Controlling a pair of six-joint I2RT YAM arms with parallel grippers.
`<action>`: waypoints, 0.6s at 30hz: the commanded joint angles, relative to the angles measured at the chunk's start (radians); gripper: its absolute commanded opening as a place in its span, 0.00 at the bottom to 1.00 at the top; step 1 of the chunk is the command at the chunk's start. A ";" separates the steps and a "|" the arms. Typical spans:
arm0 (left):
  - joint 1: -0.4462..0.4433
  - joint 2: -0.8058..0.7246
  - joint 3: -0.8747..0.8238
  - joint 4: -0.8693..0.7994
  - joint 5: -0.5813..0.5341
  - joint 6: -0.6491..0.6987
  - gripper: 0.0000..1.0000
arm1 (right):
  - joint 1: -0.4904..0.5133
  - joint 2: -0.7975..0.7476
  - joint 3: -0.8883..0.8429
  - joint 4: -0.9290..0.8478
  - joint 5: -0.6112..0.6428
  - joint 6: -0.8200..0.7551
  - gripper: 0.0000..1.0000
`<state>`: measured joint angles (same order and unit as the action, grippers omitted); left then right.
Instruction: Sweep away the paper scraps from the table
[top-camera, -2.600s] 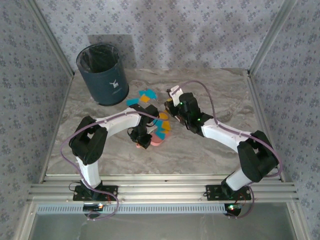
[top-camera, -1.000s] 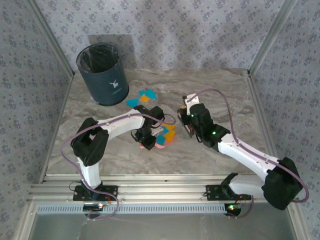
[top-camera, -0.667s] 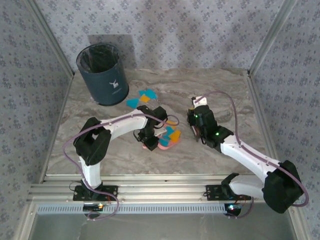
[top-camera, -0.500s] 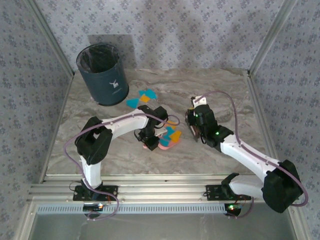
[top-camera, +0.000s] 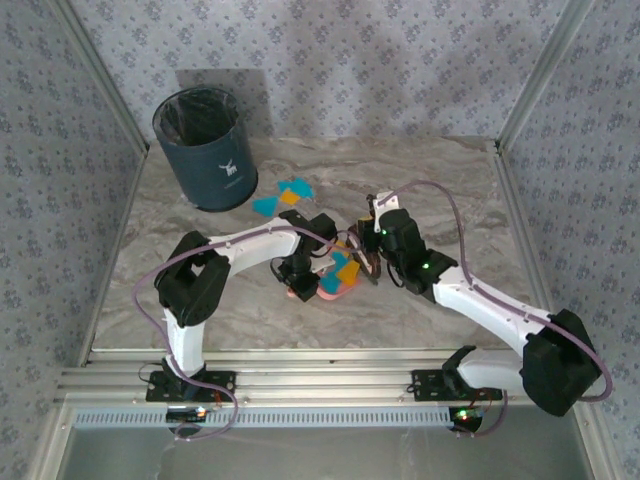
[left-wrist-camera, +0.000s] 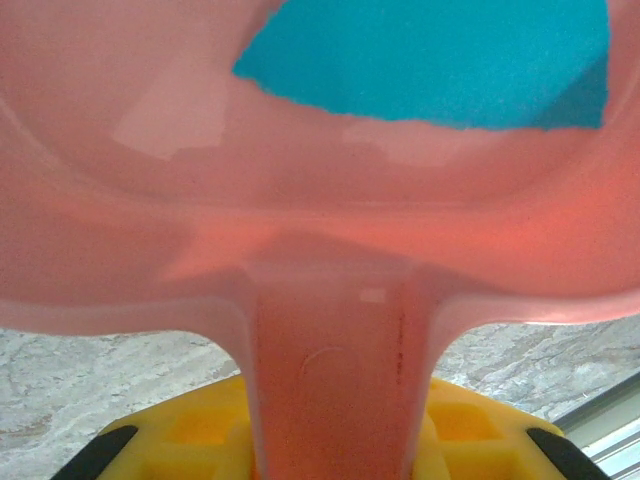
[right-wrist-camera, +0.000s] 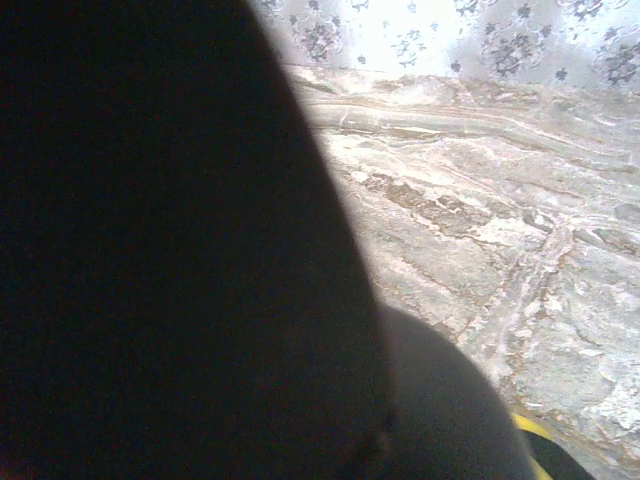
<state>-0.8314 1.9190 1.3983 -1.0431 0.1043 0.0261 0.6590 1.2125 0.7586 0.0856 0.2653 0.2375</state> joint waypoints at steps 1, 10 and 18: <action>-0.001 0.018 0.025 -0.023 -0.003 0.006 0.00 | 0.024 0.020 0.025 -0.010 -0.043 0.058 0.00; -0.001 0.014 0.036 -0.022 -0.014 -0.003 0.00 | 0.075 0.022 0.043 -0.025 0.009 0.040 0.00; -0.002 -0.065 0.005 -0.014 -0.020 0.000 0.00 | 0.094 -0.018 0.037 -0.072 0.178 0.032 0.00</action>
<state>-0.8307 1.9175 1.4082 -1.0466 0.0956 0.0254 0.7429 1.2217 0.7776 0.0540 0.3737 0.2558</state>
